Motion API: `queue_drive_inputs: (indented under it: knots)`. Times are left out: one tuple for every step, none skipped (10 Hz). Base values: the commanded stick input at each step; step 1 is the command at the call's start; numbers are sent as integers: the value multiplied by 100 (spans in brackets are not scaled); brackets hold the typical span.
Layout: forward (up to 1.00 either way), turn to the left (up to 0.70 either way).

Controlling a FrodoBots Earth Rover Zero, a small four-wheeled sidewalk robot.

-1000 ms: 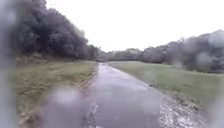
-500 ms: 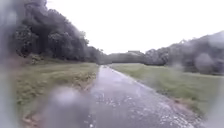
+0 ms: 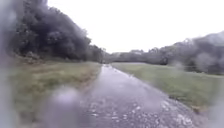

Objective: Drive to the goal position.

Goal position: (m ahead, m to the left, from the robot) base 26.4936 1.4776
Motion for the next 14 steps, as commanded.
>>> queue_drive_inputs:
  knots:
    - [85,0]
    - [85,0]
    - [85,0]
    - [85,0]
    - [85,0]
    - [85,0]
    - [85,0]
    - [85,0]
    - [85,0]
    - [85,0]
    - [85,0]
    - [85,0]
    - [85,0]
    - [85,-1]
